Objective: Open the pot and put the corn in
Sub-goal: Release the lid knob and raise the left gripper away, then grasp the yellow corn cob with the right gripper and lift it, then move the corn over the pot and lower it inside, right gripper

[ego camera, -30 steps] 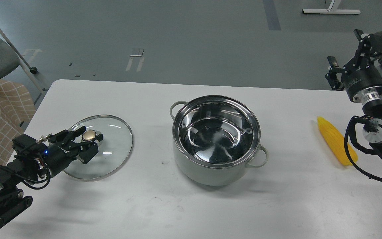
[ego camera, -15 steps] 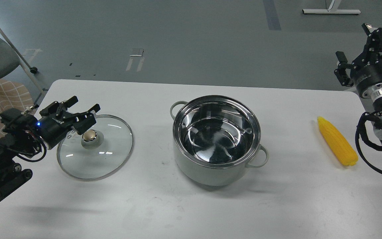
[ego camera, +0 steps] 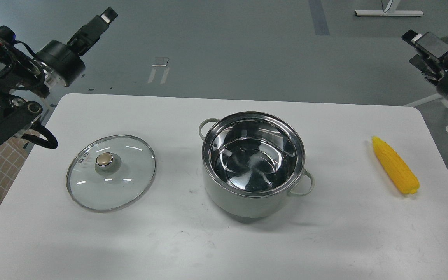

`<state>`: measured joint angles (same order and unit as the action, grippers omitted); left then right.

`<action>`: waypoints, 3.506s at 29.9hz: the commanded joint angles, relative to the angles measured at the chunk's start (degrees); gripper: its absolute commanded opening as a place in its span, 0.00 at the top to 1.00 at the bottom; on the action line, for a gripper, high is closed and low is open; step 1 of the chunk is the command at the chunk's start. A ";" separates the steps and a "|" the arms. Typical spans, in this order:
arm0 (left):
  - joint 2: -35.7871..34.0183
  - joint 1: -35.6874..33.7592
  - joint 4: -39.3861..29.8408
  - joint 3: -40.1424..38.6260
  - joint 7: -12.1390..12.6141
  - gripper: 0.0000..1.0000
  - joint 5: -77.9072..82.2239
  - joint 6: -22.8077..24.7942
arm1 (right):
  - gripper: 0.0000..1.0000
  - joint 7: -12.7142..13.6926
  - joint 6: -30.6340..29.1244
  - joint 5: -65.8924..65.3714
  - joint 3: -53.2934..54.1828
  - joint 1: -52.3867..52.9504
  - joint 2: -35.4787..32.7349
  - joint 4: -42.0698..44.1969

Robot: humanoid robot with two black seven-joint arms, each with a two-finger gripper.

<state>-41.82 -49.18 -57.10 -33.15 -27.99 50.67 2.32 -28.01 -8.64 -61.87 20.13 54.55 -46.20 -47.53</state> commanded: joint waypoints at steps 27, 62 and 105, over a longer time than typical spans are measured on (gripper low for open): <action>2.98 -1.97 -1.52 -5.53 0.31 0.05 -29.58 17.01 | 0.00 0.01 7.76 -28.48 -16.09 -7.00 2.51 7.00; 3.06 -1.79 -2.40 -5.88 0.22 0.05 -29.31 17.01 | 0.91 0.01 12.86 -28.65 -19.60 4.66 3.49 2.90; 4.29 -2.06 -2.31 -5.96 0.22 0.05 -29.31 17.10 | 0.86 0.01 7.23 -18.99 -51.51 36.06 25.89 -19.36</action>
<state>-37.44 -51.25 -59.43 -39.03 -27.78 21.36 19.42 -27.98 -1.41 -80.77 -31.31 91.09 -21.21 -67.32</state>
